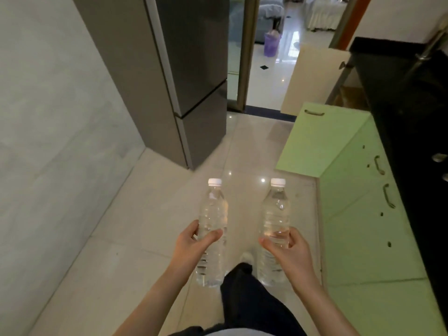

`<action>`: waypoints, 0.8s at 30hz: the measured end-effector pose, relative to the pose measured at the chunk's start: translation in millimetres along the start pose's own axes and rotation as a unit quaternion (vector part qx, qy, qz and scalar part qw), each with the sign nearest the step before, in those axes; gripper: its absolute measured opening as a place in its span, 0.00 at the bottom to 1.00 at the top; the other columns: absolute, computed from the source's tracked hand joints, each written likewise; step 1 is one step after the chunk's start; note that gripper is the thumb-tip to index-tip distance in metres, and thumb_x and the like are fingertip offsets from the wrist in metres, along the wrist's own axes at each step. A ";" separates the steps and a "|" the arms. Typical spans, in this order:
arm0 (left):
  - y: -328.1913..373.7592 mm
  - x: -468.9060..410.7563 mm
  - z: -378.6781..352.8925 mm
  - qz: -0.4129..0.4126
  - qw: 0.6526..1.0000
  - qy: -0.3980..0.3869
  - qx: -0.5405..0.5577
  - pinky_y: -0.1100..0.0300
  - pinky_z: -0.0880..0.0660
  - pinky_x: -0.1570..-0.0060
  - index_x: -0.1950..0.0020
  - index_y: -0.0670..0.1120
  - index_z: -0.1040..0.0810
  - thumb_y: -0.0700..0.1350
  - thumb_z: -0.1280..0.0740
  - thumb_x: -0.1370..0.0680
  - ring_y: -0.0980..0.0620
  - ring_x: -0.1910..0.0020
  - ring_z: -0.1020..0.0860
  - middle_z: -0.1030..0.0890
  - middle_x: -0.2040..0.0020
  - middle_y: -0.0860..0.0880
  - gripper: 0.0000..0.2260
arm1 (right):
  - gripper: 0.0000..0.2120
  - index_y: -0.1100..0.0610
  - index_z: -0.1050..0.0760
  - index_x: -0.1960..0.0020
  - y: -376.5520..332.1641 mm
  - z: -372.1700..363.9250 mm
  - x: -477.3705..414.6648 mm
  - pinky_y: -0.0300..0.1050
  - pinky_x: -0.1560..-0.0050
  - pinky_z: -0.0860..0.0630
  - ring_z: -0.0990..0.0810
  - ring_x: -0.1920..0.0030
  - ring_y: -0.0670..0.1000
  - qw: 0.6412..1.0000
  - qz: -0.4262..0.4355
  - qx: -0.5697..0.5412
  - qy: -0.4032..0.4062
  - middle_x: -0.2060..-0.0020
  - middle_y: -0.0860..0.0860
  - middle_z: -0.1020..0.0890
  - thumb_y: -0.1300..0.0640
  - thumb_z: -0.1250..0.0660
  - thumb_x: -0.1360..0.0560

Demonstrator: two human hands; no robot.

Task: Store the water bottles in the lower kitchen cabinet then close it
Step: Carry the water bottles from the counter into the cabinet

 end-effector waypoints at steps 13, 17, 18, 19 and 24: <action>149.9 -221.8 -45.4 -0.027 0.998 0.053 -0.022 0.60 0.21 0.57 0.50 0.55 0.20 0.53 0.25 0.30 0.52 0.55 0.18 0.16 0.54 0.52 0.11 | 0.16 0.55 0.21 0.50 -115.5 -15.7 -263.7 0.39 0.62 0.24 0.16 0.62 0.44 0.999 0.031 0.004 -0.034 0.59 0.50 0.15 0.60 0.20 0.35; 166.9 -293.1 -61.3 -0.008 0.998 0.055 -0.037 0.61 0.22 0.58 0.51 0.55 0.20 0.52 0.25 0.29 0.53 0.56 0.19 0.16 0.55 0.51 0.09 | 0.16 0.55 0.20 0.50 -120.0 -21.2 -336.3 0.41 0.61 0.22 0.16 0.61 0.47 0.999 0.016 0.017 -0.023 0.59 0.50 0.14 0.59 0.19 0.35; 171.5 -311.9 -65.1 -0.006 0.997 0.054 -0.046 0.62 0.23 0.60 0.50 0.55 0.20 0.51 0.25 0.29 0.54 0.57 0.19 0.16 0.54 0.51 0.09 | 0.17 0.56 0.20 0.50 -120.6 -23.7 -353.8 0.42 0.61 0.22 0.16 0.61 0.48 0.999 0.011 0.021 -0.021 0.59 0.51 0.15 0.59 0.19 0.36; 176.2 -331.6 -68.7 -0.005 0.997 0.051 -0.055 0.63 0.24 0.60 0.50 0.55 0.20 0.51 0.25 0.29 0.54 0.57 0.19 0.16 0.54 0.50 0.09 | 0.17 0.56 0.20 0.50 -120.5 -26.0 -372.2 0.43 0.60 0.22 0.16 0.60 0.49 1.000 0.006 0.024 -0.017 0.59 0.51 0.15 0.59 0.19 0.36; 212.1 -447.4 -89.1 -0.011 0.997 0.015 -0.080 0.61 0.24 0.58 0.51 0.56 0.21 0.51 0.24 0.29 0.53 0.57 0.20 0.17 0.53 0.50 0.10 | 0.17 0.57 0.21 0.50 -138.4 -41.7 -474.4 0.38 0.61 0.25 0.17 0.59 0.48 0.999 -0.002 0.039 0.009 0.59 0.51 0.16 0.57 0.19 0.35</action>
Point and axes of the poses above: each hand's wrist, its own x-axis away from the middle knuckle, its own z-axis out of the back of the hand, y = z × x, the point moved 9 cm from there along -x, towards the middle knuckle
